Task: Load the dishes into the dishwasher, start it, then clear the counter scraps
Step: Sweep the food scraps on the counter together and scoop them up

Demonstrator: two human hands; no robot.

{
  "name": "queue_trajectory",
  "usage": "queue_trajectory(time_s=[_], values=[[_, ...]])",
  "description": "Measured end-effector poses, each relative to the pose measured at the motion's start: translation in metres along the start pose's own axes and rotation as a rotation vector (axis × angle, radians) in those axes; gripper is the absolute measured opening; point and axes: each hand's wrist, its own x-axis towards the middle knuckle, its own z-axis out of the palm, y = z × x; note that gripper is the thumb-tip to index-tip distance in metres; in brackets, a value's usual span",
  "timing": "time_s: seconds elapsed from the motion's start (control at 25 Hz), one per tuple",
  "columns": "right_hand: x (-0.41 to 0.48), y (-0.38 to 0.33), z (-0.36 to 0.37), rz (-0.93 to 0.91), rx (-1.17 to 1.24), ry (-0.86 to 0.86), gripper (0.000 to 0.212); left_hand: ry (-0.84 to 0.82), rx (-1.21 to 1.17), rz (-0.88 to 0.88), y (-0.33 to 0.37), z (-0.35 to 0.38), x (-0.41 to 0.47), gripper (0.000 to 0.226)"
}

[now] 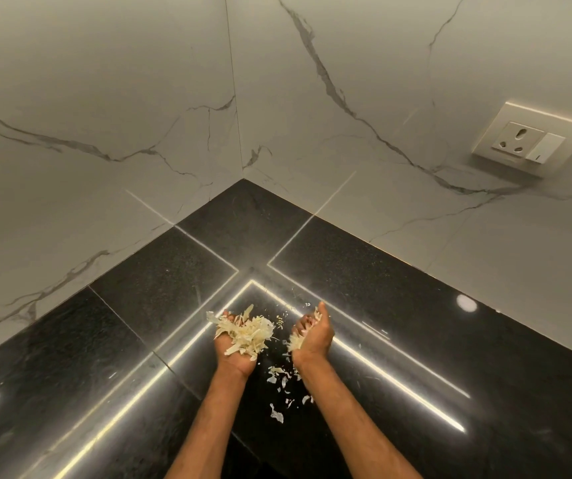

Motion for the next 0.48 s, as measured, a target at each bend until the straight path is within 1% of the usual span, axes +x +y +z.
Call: queue_trajectory(time_s=[0.08,0.16,0.24,0.32,0.36,0.44,0.48], values=[[-0.01,0.0,0.017,0.178,0.21,-0.04,0.036,-0.056,-0.012,-0.074,-0.013,0.007,0.002,0.032],[-0.02,0.004,0.022,0.261,0.302,-0.092,0.038,-0.102,-0.025,-0.144,-0.022,0.013,0.001,0.043],[-0.026,0.01,0.023,0.228,0.299,-0.13,0.036,-0.139,-0.028,-0.177,-0.028,0.018,-0.004,0.051],[-0.028,0.012,0.023,0.157,0.256,-0.127,0.035,-0.145,-0.002,-0.161,-0.036,0.02,-0.008,0.056],[-0.028,0.014,0.022,0.125,0.231,-0.118,0.035,-0.138,0.015,-0.15,-0.039,0.018,-0.009,0.052],[-0.03,0.016,0.019,0.093,0.205,-0.125,0.036,-0.13,0.029,-0.119,-0.043,0.018,-0.011,0.03],[-0.029,0.017,0.017,0.085,0.234,-0.146,0.034,-0.141,0.027,-0.097,-0.046,0.02,-0.011,0.02]])
